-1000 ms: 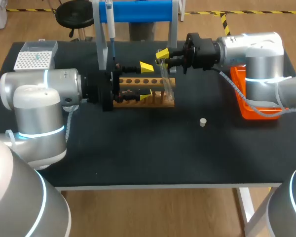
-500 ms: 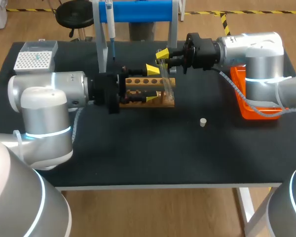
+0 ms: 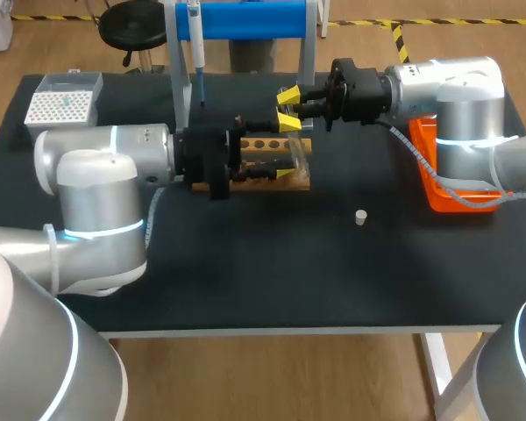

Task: Invert the test tube, pick up the pipette, mount the tip to pipette, aspirate from beaker and dispense into the tube, eject the tip, return the pipette, and cap with the stopper.

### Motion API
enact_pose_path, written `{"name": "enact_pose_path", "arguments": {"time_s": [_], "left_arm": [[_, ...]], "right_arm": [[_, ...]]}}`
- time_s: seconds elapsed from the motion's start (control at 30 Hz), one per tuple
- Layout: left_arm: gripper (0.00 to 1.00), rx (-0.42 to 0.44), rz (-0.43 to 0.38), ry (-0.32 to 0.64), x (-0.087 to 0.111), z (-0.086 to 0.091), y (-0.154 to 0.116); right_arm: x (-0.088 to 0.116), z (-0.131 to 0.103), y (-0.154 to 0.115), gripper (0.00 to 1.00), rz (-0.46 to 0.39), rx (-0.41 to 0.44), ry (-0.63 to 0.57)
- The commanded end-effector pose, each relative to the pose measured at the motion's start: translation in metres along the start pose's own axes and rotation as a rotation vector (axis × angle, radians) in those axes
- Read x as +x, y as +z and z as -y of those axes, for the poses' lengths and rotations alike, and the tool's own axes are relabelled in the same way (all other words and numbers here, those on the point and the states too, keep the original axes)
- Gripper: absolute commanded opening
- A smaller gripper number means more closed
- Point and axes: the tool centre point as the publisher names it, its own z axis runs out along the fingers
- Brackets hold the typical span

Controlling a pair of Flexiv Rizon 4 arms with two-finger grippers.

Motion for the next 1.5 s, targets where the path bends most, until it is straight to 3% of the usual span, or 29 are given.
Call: {"name": "enact_pose_path", "arguments": {"time_s": [0.03, 0.3, 0.53, 1.03, 1.1, 1.4, 1.5], "left_arm": [[1.0, 0.002, 0.0, 0.002, 0.0018, -0.0032, 0.0109], [1.0, -0.002, 0.0, -0.007, 0.0023, -0.0036, 0.0134], [0.76, -0.006, 0.0, -0.012, 0.0027, -0.0037, 0.0135], [0.66, -0.001, -0.001, -0.014, 0.0036, -0.0041, 0.0154], [0.73, 0.004, -0.003, -0.015, 0.0038, -0.0043, 0.0164], [0.59, 0.009, -0.006, -0.015, 0.0043, -0.0044, 0.0185], [0.5, 0.006, -0.004, -0.017, 0.0045, -0.0044, 0.0183]], "right_arm": [[0.001, 0.0005, -0.0003, 0.0, 0.003, -0.001, 0.0], [0.001, 0.0005, -0.0003, 0.0, 0.003, -0.001, 0.0], [0.001, 0.0005, -0.0003, 0.0, 0.003, -0.001, 0.0], [0.001, 0.0005, -0.0003, 0.0, 0.003, -0.001, 0.0], [0.001, 0.0005, -0.0003, 0.0, 0.003, -0.001, 0.0], [0.001, 0.0005, -0.0003, 0.0, 0.003, -0.001, 0.0], [0.001, 0.0005, -0.0003, 0.0, 0.003, -0.001, 0.0]]}}
